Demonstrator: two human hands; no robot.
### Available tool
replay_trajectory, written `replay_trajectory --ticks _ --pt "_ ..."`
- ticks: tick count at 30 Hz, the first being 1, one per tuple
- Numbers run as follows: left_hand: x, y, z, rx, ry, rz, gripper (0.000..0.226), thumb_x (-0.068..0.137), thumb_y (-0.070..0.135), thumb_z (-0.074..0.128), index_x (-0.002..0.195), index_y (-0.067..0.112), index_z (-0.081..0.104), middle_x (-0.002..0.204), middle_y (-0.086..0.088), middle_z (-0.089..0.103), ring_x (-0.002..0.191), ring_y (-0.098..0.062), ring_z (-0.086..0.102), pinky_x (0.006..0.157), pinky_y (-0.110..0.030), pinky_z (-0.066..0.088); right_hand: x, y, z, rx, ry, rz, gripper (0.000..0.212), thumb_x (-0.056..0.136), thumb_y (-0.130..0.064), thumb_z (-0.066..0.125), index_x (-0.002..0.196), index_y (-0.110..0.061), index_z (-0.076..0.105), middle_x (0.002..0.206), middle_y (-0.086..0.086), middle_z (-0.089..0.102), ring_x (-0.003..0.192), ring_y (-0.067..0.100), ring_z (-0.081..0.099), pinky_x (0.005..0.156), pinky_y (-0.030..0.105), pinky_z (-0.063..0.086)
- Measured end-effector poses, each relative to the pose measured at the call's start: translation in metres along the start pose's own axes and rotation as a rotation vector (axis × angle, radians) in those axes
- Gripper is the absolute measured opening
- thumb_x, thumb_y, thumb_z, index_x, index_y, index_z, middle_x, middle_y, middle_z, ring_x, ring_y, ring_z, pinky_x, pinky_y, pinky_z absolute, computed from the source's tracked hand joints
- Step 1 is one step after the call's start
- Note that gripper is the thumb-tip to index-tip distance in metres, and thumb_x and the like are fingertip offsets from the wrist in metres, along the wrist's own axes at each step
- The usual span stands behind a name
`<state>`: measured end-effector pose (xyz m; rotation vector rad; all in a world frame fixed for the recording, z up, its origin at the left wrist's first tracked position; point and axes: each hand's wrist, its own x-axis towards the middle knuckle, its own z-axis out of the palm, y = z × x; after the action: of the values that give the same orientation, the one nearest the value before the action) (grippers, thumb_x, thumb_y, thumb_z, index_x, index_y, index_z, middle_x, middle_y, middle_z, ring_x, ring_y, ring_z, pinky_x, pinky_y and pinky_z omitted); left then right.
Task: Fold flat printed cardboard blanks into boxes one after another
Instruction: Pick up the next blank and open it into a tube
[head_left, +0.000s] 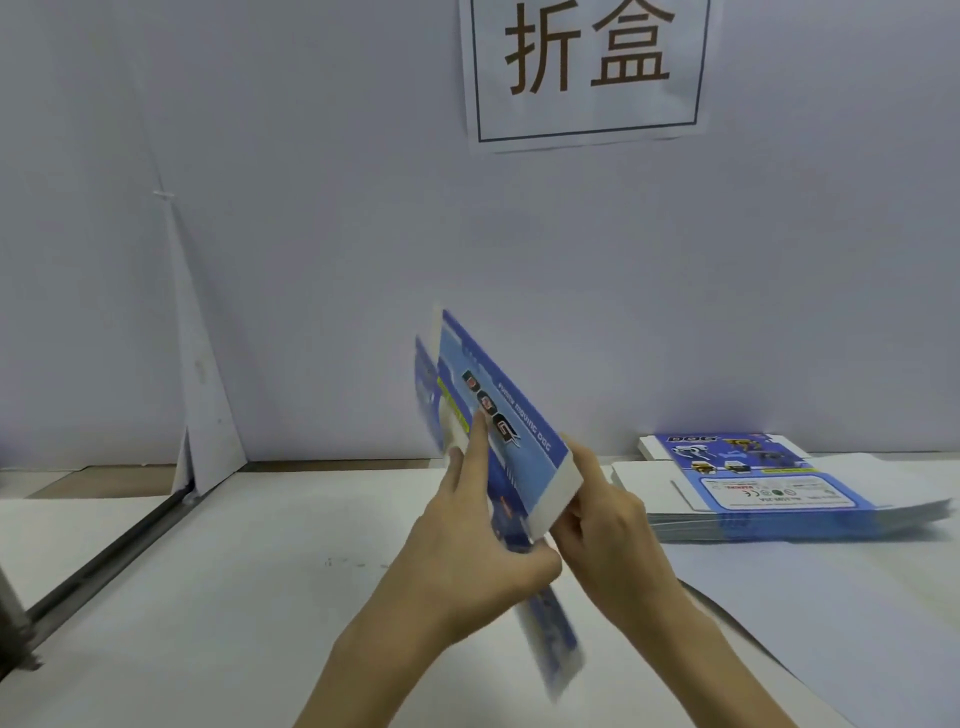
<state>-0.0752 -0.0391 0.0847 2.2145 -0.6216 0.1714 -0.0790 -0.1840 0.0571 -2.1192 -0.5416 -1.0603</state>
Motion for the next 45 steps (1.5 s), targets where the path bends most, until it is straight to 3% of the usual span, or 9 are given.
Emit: replay_trajectory --ticks 6,10,18,23,29,34,38,41,45 --pt "0.004 -0.005 0.019 0.246 0.241 -0.142 0.101 0.089 0.055 0.049 0.137 0.037 -0.038 0.152 -0.001 0.029 0.107 -0.012 0.058 0.087 -0.028 0.052 0.007 -0.010 0.005 0.128 0.144 -0.052 0.079 0.083 -0.025 0.064 0.146 -0.024 0.017 0.120 -0.004 0.051 0.100 -0.022 0.052 0.072 -0.001 0.045" --pt "0.006 -0.008 0.020 0.282 0.224 -0.100 0.086 0.097 0.043 0.039 0.126 0.038 -0.042 0.136 0.006 0.047 0.085 -0.003 0.047 0.084 -0.021 0.049 0.011 -0.008 -0.005 -0.025 0.171 -0.104 0.081 0.086 -0.034 0.051 0.153 -0.027 0.007 0.109 -0.002 0.054 0.089 -0.001 0.058 0.073 -0.006 0.040" --pt "0.001 0.004 0.012 0.189 0.223 -0.096 0.067 0.089 0.046 0.035 0.148 0.024 0.014 0.135 0.007 0.047 0.100 -0.004 0.044 0.090 -0.013 0.044 0.002 0.017 -0.001 -0.229 0.155 0.038 0.076 0.079 -0.007 0.068 0.142 -0.009 0.027 0.112 0.024 0.063 0.087 0.018 0.062 0.062 0.032 0.058" --pt "-0.002 0.010 0.006 0.016 0.166 -0.133 0.063 0.085 0.048 0.042 0.143 0.027 0.029 0.131 0.010 0.052 0.103 -0.004 0.048 0.090 -0.018 0.048 -0.004 0.022 0.010 0.005 0.172 0.172 0.073 0.079 -0.026 0.058 0.142 -0.027 0.021 0.126 0.012 0.058 0.100 0.012 0.062 0.073 -0.004 0.042" --pt "-0.004 -0.002 -0.010 -0.050 0.084 -0.140 0.037 0.094 0.032 0.055 0.129 0.035 0.045 0.124 0.016 0.055 0.106 -0.008 0.056 0.077 -0.012 0.050 -0.004 0.012 0.019 0.164 0.185 0.244 0.071 0.078 -0.030 0.058 0.139 -0.032 0.021 0.112 -0.014 0.052 0.094 -0.022 0.054 0.068 -0.006 0.041" --pt "0.003 -0.002 -0.008 -0.509 -0.158 -0.202 0.055 0.068 0.035 0.064 0.119 0.015 0.058 0.113 -0.003 0.066 0.101 -0.016 0.064 0.082 -0.022 0.055 -0.007 -0.002 0.027 0.198 0.178 0.113 0.075 0.088 -0.015 0.066 0.148 -0.035 0.027 0.125 -0.034 0.046 0.110 -0.012 0.053 0.078 0.005 0.049" --pt "0.009 0.002 0.011 -0.792 0.055 -0.319 0.080 0.065 0.048 0.071 0.133 0.018 0.042 0.118 -0.006 0.062 0.101 -0.022 0.064 0.087 -0.038 0.056 -0.010 -0.011 0.031 0.291 0.096 0.094 0.064 0.091 -0.040 0.054 0.144 -0.054 0.020 0.137 -0.041 0.036 0.126 -0.006 0.045 0.093 0.023 0.052" --pt "0.014 -0.007 0.007 -0.857 0.150 -0.291 0.097 0.059 0.049 0.081 0.141 0.023 0.035 0.124 -0.008 0.060 0.104 -0.026 0.064 0.092 -0.048 0.053 -0.011 -0.010 0.027 0.318 -0.008 0.044 0.057 0.093 -0.056 0.046 0.143 -0.057 0.019 0.143 -0.035 0.035 0.131 -0.004 0.041 0.096 0.023 0.049" --pt "0.011 -0.015 0.003 -0.910 0.117 -0.095 0.134 0.024 0.072 0.083 0.140 0.024 0.039 0.118 -0.001 0.067 0.106 -0.023 0.066 0.093 -0.048 0.052 -0.011 -0.010 0.026 0.145 0.044 -0.094 0.062 0.095 -0.029 0.057 0.147 -0.038 0.024 0.146 -0.009 0.042 0.133 -0.001 0.040 0.094 0.022 0.051"
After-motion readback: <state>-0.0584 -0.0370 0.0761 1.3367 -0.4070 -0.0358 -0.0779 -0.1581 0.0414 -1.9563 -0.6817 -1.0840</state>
